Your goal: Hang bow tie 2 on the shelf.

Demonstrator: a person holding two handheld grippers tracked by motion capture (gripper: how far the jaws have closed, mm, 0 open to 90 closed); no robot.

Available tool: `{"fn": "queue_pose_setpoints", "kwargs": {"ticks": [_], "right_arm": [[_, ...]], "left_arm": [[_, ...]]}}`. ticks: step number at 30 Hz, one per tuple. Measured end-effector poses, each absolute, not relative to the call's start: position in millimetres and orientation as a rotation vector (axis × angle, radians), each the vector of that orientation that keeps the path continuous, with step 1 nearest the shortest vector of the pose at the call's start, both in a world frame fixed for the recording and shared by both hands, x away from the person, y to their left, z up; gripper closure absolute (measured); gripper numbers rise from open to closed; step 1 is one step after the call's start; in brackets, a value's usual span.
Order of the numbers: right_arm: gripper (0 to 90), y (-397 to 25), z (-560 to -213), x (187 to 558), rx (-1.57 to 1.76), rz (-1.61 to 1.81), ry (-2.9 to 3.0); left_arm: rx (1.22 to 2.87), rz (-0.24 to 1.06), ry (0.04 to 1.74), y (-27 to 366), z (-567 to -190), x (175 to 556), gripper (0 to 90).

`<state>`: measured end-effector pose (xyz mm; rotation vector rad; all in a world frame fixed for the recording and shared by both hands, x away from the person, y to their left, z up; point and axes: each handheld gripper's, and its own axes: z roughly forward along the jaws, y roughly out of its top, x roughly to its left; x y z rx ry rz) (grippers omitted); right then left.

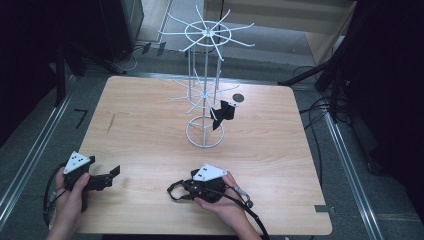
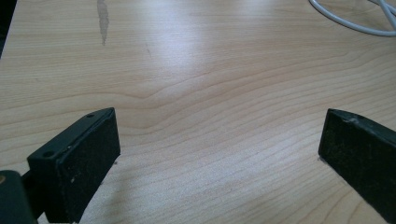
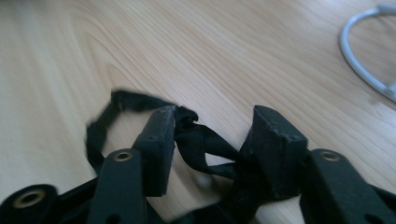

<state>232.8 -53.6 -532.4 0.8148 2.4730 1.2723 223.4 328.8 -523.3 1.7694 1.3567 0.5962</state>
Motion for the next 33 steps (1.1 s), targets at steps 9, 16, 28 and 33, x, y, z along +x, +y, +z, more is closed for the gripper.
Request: {"fn": "queue_pose_setpoints", "kwargs": {"ticks": [9,16,28,33], "right_arm": [[82.1,-57,-539,236,0.875,1.181,2.501],[89.2,-63,-535,237,0.896,1.195,2.495],[89.8,-75,-515,234,0.896,1.342,2.309],[89.8,-80,-507,233,0.883,1.377,2.246]], "left_arm": [[1.769,0.597,1.355,329,-523,223,0.0],[1.769,0.598,1.356,329,-523,223,0.0],[1.77,0.596,1.355,329,-523,224,0.0],[1.77,0.596,1.357,329,-523,224,0.0]]}}
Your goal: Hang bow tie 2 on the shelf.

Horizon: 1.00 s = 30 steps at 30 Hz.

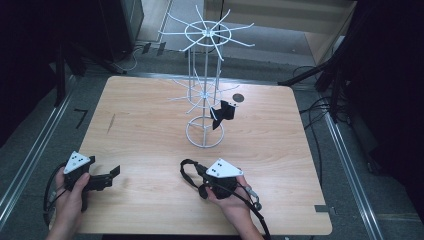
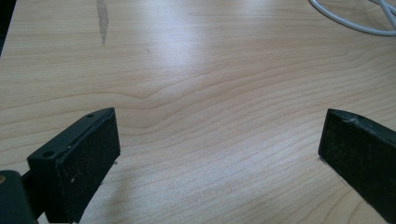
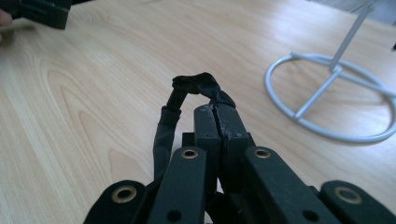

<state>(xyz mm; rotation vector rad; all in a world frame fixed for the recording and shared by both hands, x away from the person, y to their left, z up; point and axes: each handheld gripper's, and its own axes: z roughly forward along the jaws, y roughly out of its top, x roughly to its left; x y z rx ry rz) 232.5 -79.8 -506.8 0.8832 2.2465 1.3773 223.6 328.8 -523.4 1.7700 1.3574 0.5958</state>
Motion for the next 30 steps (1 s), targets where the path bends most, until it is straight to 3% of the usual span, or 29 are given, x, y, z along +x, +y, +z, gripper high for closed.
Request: {"fn": "queue_pose_setpoints", "kwargs": {"ticks": [30], "right_arm": [[89.9,-113,-453,236,0.887,1.484,1.99]], "left_arm": [[1.769,0.593,1.36,329,-523,224,0.0]]}}
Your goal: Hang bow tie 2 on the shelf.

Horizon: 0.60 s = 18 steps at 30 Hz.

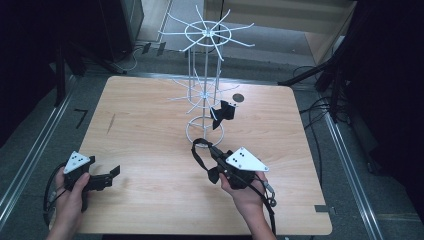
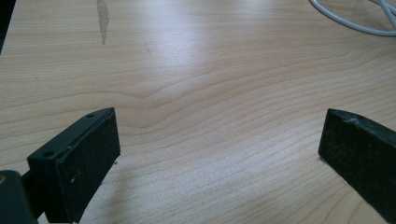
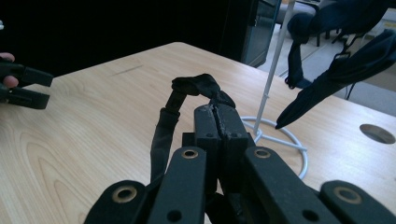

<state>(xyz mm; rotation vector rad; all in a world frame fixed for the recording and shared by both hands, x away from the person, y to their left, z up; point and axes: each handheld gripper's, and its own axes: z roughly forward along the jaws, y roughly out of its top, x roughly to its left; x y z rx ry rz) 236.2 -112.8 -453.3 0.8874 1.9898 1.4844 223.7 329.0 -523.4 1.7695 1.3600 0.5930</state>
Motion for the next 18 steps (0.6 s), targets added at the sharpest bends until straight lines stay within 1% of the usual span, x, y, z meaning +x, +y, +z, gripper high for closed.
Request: {"fn": "queue_pose_setpoints", "kwargs": {"ticks": [18], "right_arm": [[89.9,-120,-421,244,0.882,1.529,1.894]], "left_arm": [[1.767,0.596,1.361,329,-523,223,0.0]]}}
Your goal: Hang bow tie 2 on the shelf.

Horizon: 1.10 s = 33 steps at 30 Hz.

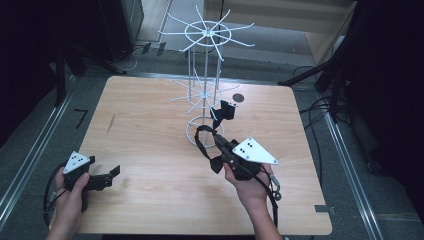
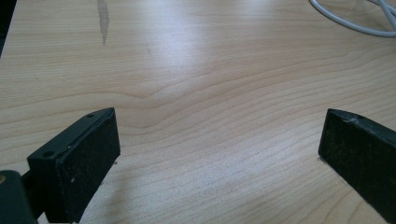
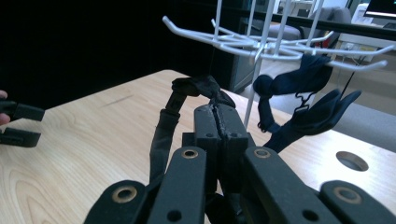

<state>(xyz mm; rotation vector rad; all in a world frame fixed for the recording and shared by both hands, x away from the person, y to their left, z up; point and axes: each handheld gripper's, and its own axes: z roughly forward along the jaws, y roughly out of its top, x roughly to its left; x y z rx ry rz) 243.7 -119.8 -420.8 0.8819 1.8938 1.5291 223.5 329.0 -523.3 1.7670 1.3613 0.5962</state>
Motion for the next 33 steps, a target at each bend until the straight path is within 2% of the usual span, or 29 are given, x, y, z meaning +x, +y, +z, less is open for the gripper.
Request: {"fn": "queue_pose_setpoints", "kwargs": {"ticks": [33], "right_arm": [[89.9,-125,-393,258,0.888,1.564,1.816]], "left_arm": [[1.769,0.598,1.359,329,-523,223,0.0]]}}
